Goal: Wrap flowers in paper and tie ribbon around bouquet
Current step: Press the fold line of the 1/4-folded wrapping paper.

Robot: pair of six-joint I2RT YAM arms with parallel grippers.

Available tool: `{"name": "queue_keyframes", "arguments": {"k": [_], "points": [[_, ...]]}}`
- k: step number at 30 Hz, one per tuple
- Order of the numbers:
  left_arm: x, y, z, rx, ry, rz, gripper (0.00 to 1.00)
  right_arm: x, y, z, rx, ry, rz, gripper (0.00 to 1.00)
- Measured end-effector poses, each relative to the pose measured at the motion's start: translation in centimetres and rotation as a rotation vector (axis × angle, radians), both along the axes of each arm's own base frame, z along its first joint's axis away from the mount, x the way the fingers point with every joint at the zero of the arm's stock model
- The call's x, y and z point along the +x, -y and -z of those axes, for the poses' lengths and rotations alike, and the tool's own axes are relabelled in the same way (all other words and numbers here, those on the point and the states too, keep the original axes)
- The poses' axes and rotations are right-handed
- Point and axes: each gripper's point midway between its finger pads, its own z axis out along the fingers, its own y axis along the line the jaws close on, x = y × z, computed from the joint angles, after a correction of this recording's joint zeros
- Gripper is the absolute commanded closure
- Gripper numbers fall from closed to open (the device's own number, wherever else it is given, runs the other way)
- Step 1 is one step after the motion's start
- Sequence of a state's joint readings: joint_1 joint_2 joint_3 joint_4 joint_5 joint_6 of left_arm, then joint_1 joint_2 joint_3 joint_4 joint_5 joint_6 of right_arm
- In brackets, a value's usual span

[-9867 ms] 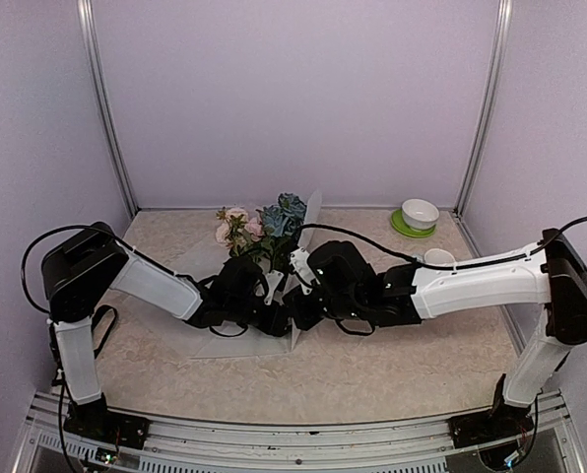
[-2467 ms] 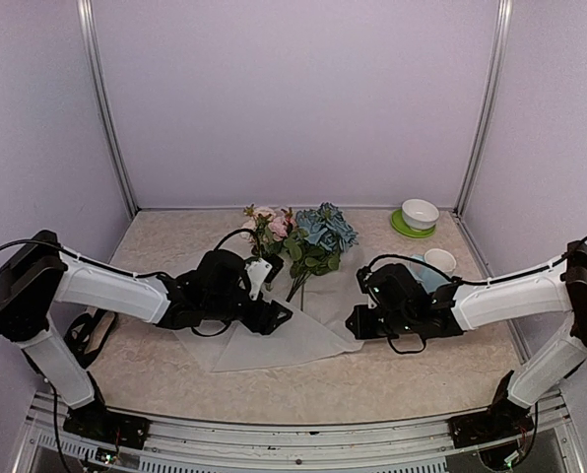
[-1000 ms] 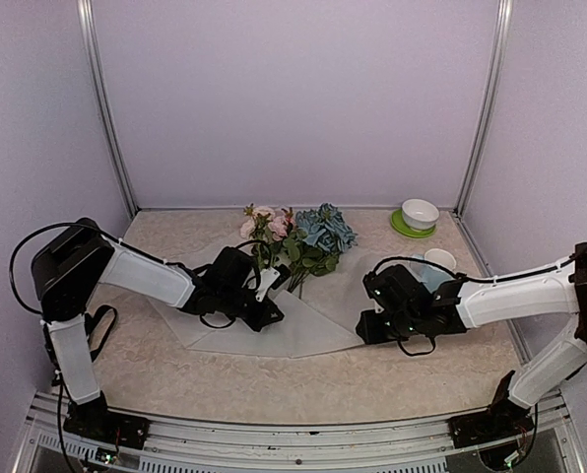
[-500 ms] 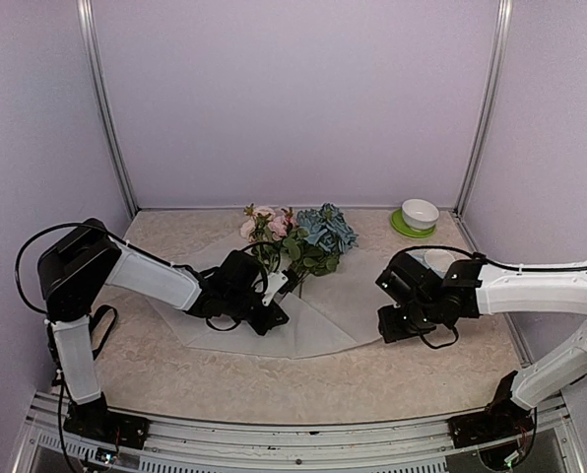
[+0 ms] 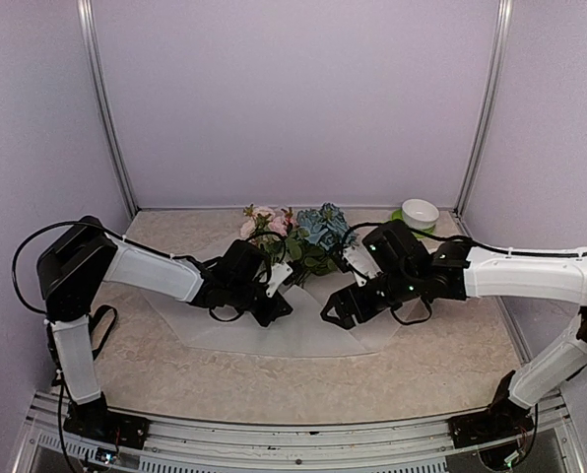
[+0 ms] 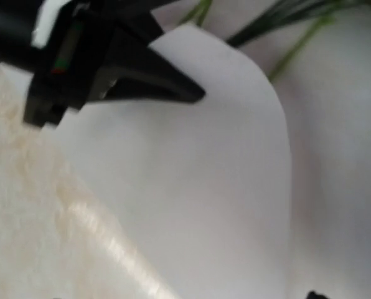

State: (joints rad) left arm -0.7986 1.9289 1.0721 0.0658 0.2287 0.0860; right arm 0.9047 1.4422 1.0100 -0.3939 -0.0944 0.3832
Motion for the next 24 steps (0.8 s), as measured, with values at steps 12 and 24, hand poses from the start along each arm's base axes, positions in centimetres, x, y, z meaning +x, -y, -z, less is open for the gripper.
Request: {"name": "queue_keyframes", "arguments": {"k": [12, 24], "points": [[0.9, -0.7, 0.1, -0.012, -0.006, -0.011, 1.0, 3.2, -1.5, 8.5, -0.046, -0.1, -0.062, 0.39], [1.6, -0.9, 1.3, -0.011, -0.019, -0.039, 1.0, 3.8, -2.3, 7.9, -0.154, 0.079, -0.046, 0.55]]}}
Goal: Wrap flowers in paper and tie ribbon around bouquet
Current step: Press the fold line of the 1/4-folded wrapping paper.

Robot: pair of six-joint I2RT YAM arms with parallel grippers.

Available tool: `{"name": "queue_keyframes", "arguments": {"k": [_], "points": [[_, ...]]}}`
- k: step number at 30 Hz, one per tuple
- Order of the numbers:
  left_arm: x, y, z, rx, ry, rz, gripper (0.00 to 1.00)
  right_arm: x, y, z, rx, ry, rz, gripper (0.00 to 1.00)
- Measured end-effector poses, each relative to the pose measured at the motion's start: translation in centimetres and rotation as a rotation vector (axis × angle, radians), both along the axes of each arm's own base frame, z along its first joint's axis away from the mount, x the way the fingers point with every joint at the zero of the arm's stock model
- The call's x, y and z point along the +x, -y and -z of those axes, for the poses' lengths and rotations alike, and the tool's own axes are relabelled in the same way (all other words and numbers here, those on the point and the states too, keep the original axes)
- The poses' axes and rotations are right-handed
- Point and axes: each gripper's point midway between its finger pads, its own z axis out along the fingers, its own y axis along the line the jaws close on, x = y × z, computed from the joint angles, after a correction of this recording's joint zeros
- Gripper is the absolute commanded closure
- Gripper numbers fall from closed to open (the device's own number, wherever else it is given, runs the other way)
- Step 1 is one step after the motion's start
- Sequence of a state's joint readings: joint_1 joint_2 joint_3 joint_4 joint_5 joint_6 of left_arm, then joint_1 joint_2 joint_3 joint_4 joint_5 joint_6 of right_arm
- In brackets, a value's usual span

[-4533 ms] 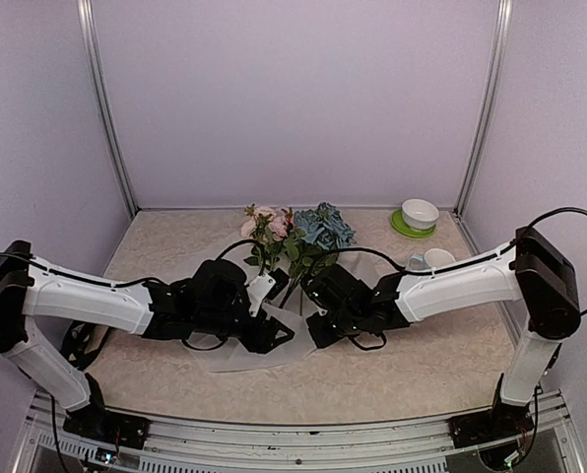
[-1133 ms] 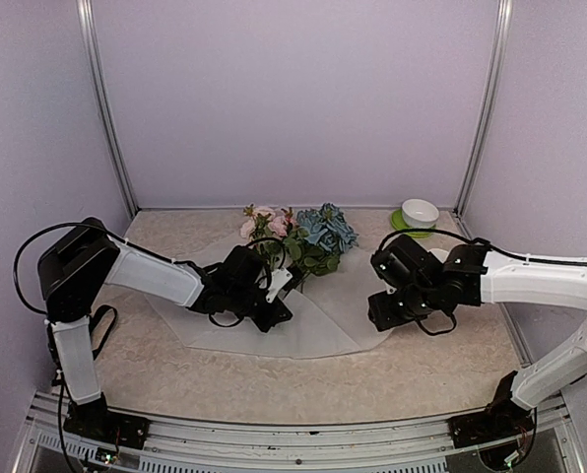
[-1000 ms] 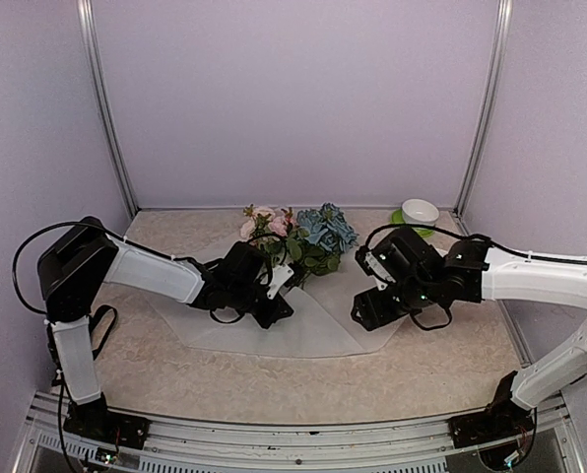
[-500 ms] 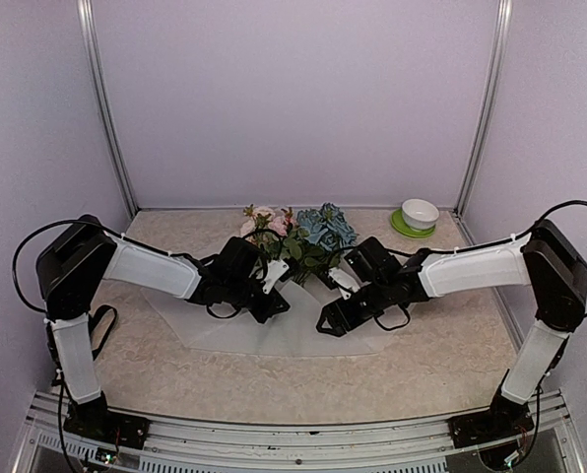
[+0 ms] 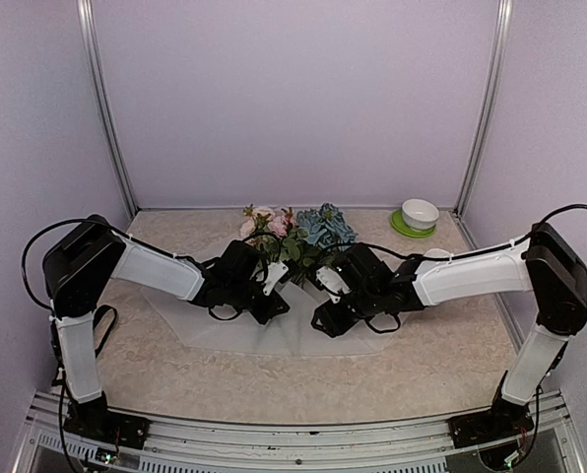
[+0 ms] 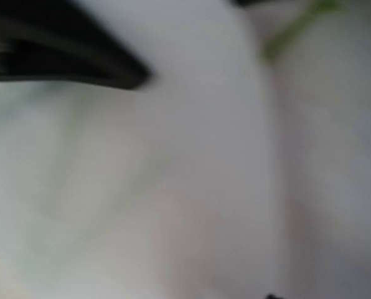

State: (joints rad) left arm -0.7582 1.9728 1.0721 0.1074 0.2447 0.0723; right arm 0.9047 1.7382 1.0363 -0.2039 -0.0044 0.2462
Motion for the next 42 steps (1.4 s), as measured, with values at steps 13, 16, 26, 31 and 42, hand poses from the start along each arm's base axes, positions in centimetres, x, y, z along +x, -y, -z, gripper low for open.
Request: {"name": "queue_keyframes", "arguments": {"k": [13, 16, 26, 31, 42], "points": [[1.3, -1.2, 0.1, 0.005, 0.003, -0.1, 0.44, -3.7, -1.6, 4.6, 0.113, -0.179, -0.108, 0.88], [1.8, -2.5, -1.0, -0.003, 0.012, -0.165, 0.31, -3.7, -1.6, 4.6, 0.133, -0.188, -0.101, 0.88], [1.5, -3.4, -9.9, -0.207, 0.035, -0.204, 0.63, -3.6, -1.7, 4.6, 0.151, -0.198, -0.088, 0.89], [4.6, -8.2, -6.3, -0.144, -0.041, -0.405, 0.73, -3.6, -1.7, 4.5, 0.156, -0.199, -0.084, 0.89], [4.0, -7.3, 0.9, 0.019, -0.134, -0.407, 0.75, -3.6, -1.6, 4.5, 0.156, -0.195, -0.081, 0.89]]}}
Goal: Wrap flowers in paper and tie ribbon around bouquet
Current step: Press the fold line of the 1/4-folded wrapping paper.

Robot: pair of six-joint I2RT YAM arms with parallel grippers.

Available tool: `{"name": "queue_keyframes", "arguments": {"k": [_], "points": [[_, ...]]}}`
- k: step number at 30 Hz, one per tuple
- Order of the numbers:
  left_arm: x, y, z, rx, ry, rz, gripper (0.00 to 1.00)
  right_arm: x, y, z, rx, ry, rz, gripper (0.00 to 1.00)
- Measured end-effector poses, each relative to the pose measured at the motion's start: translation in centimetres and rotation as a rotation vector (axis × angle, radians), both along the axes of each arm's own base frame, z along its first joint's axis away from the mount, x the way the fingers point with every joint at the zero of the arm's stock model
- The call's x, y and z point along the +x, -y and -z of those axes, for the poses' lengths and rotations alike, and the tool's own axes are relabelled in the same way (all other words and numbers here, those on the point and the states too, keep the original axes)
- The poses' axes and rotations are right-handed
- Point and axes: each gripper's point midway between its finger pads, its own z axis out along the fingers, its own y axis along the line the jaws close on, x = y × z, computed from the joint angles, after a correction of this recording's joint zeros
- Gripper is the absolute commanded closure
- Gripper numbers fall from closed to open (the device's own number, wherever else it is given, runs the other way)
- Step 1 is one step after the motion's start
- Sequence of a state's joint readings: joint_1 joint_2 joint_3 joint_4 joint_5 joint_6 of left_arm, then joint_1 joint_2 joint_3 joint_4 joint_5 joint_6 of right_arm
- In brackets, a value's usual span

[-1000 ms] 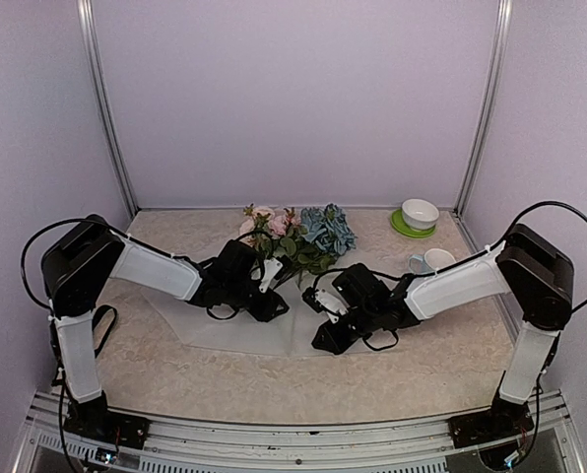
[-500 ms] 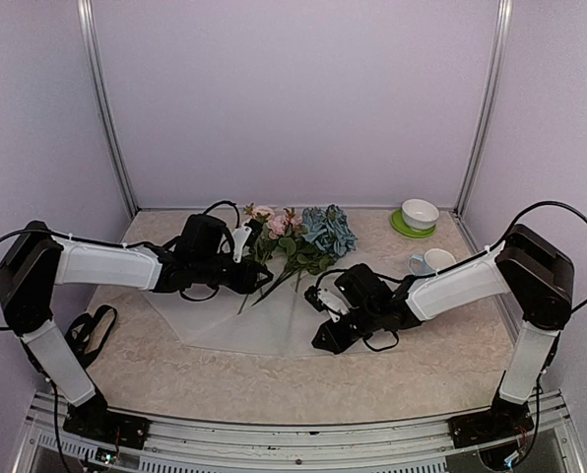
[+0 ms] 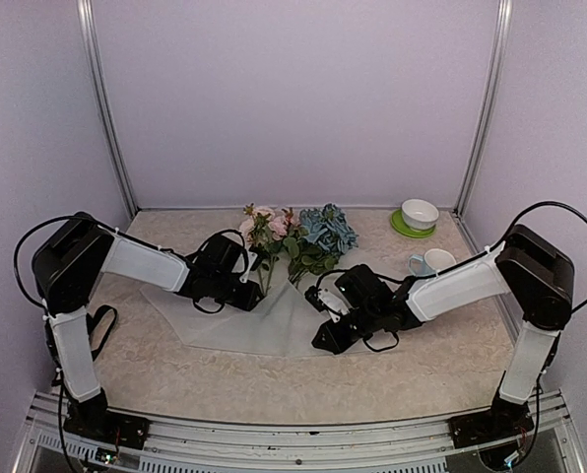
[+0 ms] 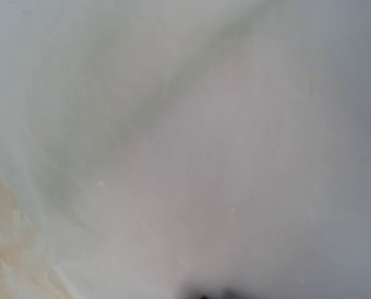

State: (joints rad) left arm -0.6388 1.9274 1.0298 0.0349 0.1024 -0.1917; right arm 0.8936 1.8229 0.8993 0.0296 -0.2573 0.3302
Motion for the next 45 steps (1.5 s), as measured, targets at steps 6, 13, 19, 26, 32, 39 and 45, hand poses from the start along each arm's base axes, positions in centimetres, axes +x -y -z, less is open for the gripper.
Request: {"name": "queue_keyframes", "arguments": {"k": [6, 13, 19, 26, 32, 39, 45], "points": [[-1.3, 2.4, 0.0, 0.009, 0.015, 0.083, 0.73, 0.0, 0.2, 0.0, -0.001, 0.006, 0.005, 0.89], [-2.8, 4.3, -0.2, -0.068, -0.023, 0.171, 0.68, 0.0, 0.4, 0.0, -0.007, 0.009, 0.011, 0.89], [-4.2, 3.9, -1.2, -0.12, -0.043, 0.188, 0.56, 0.0, 0.5, 0.0, -0.01, 0.01, 0.014, 0.89], [-0.6, -1.7, -4.1, -0.04, 0.047, -0.036, 0.51, 0.1, 0.5, 0.0, -0.012, 0.012, 0.016, 0.89], [-4.9, 0.6, -9.2, -0.032, 0.18, 0.028, 0.61, 0.1, 0.5, 0.0, -0.014, 0.011, 0.019, 0.89], [-10.0, 4.0, -5.0, 0.003, 0.07, 0.183, 0.67, 0.2, 0.6, 0.0, -0.018, 0.011, 0.023, 0.89], [-11.9, 0.5, 0.3, 0.109, -0.063, 0.126, 0.68, 0.2, 0.6, 0.1, -0.022, 0.009, 0.029, 0.89]]}}
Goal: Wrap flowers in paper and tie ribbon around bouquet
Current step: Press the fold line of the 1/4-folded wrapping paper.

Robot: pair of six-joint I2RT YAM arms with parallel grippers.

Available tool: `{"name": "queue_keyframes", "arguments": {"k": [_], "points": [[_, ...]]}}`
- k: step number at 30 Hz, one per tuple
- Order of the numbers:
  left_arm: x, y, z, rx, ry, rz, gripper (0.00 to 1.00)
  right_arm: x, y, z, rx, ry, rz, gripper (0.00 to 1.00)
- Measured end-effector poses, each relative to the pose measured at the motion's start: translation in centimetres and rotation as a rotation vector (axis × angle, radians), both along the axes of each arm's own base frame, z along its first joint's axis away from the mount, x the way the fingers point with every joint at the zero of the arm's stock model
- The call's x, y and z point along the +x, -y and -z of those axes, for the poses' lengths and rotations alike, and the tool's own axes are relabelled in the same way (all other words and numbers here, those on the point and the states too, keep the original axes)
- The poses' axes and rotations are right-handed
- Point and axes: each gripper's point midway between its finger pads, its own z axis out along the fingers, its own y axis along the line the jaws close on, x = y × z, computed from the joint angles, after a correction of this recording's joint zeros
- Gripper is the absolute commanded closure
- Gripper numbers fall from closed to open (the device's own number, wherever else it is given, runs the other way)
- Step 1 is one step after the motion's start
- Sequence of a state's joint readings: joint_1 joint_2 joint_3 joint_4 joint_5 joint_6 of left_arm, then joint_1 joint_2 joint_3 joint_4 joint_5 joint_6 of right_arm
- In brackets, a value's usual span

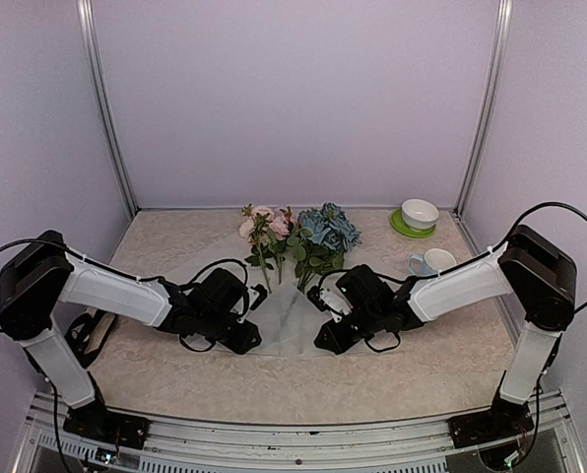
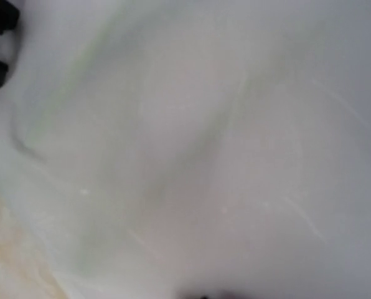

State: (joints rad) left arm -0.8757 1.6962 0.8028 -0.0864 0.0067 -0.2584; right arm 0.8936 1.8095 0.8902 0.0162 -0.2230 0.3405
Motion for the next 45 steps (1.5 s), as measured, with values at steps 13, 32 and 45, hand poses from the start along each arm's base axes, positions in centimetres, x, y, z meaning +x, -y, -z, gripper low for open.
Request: {"name": "queue_keyframes", "arguments": {"k": [13, 32, 45], "points": [[-2.6, -6.6, 0.2, -0.052, -0.079, -0.289, 0.68, 0.0, 0.1, 0.0, -0.003, -0.001, 0.007, 0.89], [-3.1, -8.7, -6.1, -0.043, 0.023, -0.526, 0.67, -0.1, 0.7, 0.0, -0.015, -0.003, 0.026, 0.87], [4.0, 9.5, -4.5, -0.188, 0.025, -0.121, 0.65, 0.2, 1.0, -0.1, -0.03, -0.062, 0.118, 0.86]]}}
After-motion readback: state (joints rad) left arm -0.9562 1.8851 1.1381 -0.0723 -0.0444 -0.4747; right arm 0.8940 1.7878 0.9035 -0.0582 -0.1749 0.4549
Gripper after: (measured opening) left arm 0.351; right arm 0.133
